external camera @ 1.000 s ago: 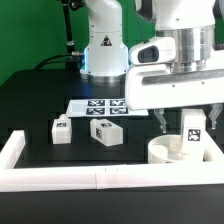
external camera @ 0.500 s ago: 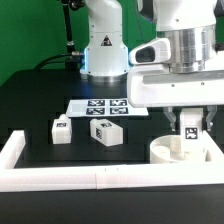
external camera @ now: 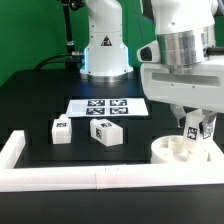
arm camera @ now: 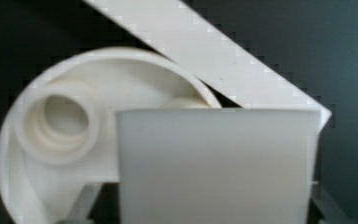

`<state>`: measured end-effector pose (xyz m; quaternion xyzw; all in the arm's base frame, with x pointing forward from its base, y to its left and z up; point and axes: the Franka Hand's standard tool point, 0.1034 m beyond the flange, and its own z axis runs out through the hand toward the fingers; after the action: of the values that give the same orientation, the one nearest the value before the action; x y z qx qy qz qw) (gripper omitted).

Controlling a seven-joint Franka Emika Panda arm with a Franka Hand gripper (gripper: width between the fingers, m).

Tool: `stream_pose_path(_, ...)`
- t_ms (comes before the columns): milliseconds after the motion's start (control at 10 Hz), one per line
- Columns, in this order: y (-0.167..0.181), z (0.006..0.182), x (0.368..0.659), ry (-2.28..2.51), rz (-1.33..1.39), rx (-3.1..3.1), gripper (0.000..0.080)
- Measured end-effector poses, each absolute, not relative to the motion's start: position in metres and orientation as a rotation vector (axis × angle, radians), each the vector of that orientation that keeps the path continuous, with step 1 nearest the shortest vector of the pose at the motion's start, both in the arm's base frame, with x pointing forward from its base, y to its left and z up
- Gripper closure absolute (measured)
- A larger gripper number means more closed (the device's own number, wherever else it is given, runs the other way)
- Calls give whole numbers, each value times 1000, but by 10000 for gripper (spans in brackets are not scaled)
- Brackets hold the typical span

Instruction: Assemble stool

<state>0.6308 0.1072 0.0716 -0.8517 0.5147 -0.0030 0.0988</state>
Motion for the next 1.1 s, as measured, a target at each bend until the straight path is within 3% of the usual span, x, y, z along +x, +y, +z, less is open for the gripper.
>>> stream_pose_path(1100,112,68,629,2429,194,-1403,462)
